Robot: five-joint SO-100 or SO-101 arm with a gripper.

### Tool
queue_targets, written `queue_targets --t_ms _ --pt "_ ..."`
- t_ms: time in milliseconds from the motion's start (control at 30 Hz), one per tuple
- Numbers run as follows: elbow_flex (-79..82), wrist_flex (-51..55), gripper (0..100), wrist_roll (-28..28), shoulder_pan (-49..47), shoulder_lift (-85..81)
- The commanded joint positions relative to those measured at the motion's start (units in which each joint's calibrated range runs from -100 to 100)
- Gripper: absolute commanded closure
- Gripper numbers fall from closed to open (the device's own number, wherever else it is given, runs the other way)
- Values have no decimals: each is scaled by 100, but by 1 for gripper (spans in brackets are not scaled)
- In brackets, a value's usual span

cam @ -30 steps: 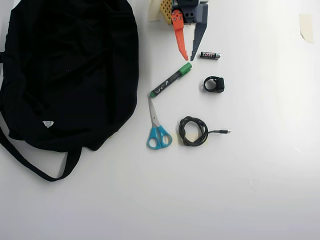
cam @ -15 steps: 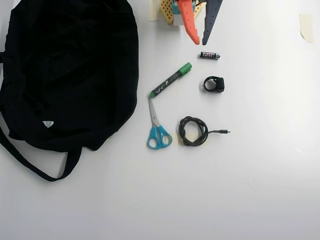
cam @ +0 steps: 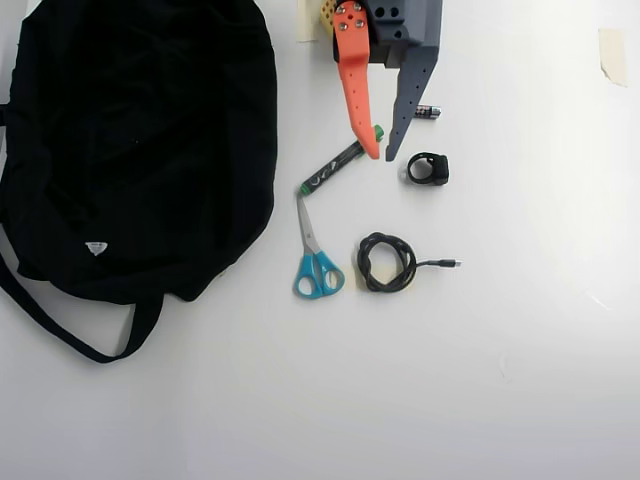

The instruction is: Put the green marker into the black bag

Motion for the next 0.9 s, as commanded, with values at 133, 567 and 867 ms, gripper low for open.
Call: queue_targets --t_ms 133,567,867 --pt "-1308 -176 97 29 -28 1076" --pt "-1542 -1812 97 29 -20 2445" --pt "-1443 -1812 97 29 -20 2362"
